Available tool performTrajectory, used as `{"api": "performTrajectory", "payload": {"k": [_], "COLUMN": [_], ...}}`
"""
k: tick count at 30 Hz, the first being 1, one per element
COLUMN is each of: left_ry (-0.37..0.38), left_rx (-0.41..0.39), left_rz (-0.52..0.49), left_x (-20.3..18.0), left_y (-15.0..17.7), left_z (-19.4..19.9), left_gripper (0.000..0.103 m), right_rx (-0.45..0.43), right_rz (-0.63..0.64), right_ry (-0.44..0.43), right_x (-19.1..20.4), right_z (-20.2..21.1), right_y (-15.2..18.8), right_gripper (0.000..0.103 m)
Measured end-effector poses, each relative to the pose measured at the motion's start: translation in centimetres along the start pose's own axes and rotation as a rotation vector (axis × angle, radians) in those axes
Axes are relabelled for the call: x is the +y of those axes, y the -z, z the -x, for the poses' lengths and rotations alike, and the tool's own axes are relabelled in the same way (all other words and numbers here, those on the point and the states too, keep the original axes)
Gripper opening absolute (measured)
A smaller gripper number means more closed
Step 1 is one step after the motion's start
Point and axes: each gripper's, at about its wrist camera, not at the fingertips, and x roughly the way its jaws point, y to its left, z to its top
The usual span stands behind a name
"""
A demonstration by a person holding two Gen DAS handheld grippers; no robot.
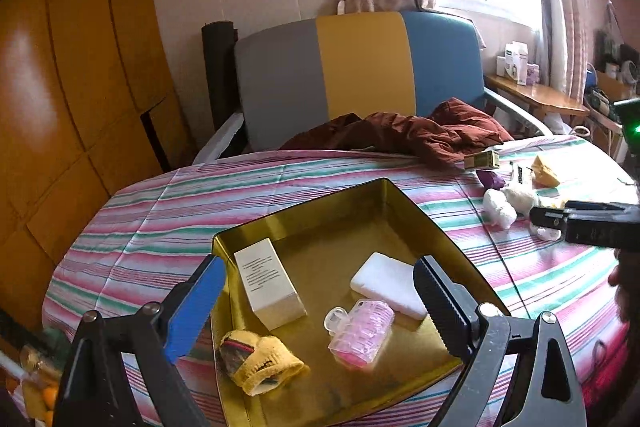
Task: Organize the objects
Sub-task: 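Move both grippers back to the items on the table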
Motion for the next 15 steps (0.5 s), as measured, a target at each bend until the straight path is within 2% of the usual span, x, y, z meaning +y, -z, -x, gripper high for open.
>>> {"api": "performTrajectory", "payload": {"k": [11,15], "left_ry": [0.023,0.039], "left_rx": [0.018,0.032], "left_rz": [-0.059,-0.081], "left_x": [-2.3,-3.2], "left_y": [-0.3,-0.4], "left_z": [-0.6,-1.2], "left_gripper": [0.095,0.095], "right_rx": [-0.008,-0.014], "right_rz": [-0.095,-0.115], "right_ry": [0.105,0.175], "right_x": [-6.6,-9.5], "right_z": [0.2,0.0], "right_y": [-1.6,-2.6], "right_gripper": [0.084,0.084]}}
